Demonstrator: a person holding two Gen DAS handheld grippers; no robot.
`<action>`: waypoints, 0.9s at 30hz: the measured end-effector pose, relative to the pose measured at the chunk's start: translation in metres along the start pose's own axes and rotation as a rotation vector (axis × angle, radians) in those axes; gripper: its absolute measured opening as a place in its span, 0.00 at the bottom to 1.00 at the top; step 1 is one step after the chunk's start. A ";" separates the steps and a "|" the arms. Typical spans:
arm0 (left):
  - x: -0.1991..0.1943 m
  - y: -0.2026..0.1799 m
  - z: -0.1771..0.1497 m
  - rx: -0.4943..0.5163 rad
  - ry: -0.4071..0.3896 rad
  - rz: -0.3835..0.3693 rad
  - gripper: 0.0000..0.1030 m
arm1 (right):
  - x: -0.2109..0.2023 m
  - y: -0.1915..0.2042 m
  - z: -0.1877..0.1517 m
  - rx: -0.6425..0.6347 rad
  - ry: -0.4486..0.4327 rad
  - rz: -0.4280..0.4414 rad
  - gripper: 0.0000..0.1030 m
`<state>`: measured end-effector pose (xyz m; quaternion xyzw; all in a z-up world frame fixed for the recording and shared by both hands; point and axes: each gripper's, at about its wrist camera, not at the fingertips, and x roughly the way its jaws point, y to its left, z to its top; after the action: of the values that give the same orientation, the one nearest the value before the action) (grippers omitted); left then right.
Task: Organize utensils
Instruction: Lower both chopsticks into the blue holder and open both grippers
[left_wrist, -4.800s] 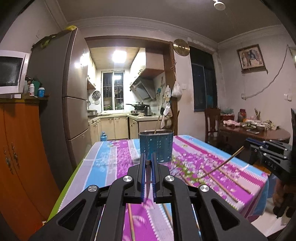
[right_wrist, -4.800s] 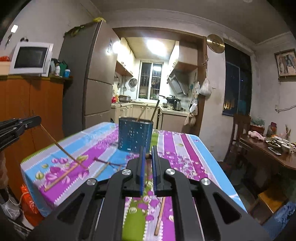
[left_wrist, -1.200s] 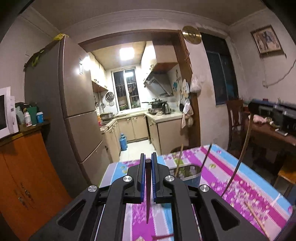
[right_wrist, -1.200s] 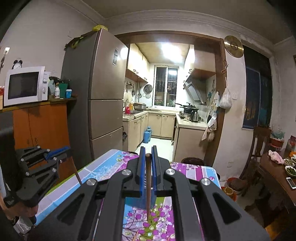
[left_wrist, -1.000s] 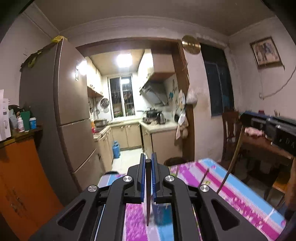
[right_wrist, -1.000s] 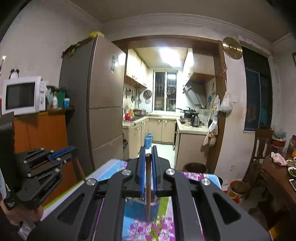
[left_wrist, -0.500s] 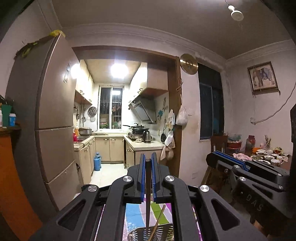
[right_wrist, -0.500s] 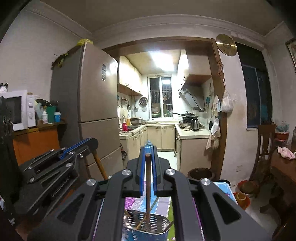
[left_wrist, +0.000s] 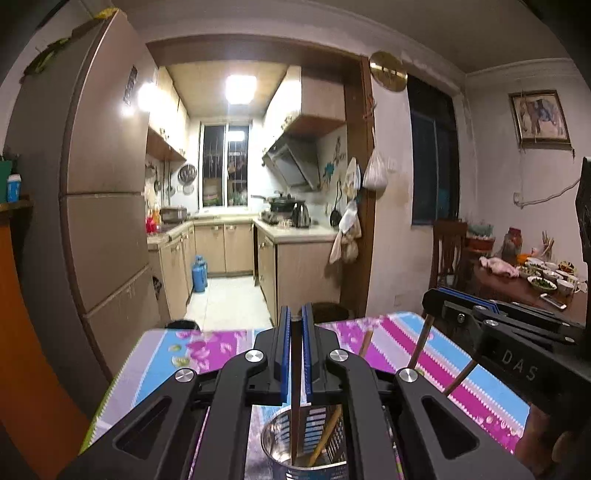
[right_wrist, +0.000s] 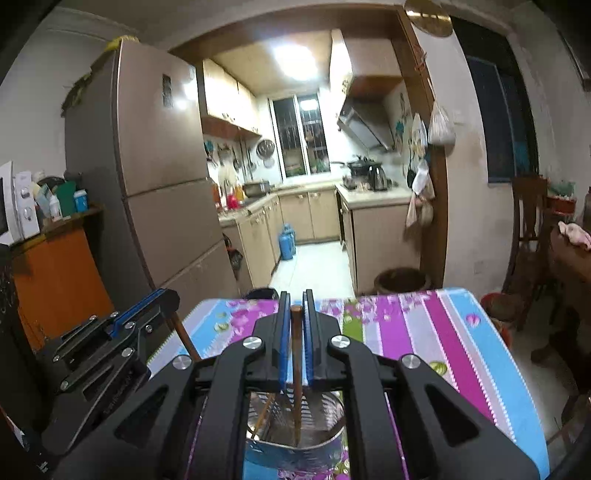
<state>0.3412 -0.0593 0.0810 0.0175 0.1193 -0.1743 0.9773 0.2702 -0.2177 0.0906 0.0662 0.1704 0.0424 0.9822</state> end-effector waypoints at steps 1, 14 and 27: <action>0.002 0.000 -0.005 0.002 0.010 0.002 0.07 | 0.001 0.002 -0.003 -0.006 0.008 -0.005 0.05; -0.058 0.028 0.026 -0.065 -0.109 0.047 0.26 | -0.057 0.000 0.027 -0.048 -0.122 -0.031 0.26; -0.272 0.033 -0.010 0.103 -0.342 0.150 0.52 | -0.238 -0.034 -0.036 -0.163 -0.192 -0.001 0.32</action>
<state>0.1022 0.0643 0.1364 0.0467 -0.0590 -0.1073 0.9914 0.0368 -0.2720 0.1303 -0.0101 0.0718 0.0490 0.9962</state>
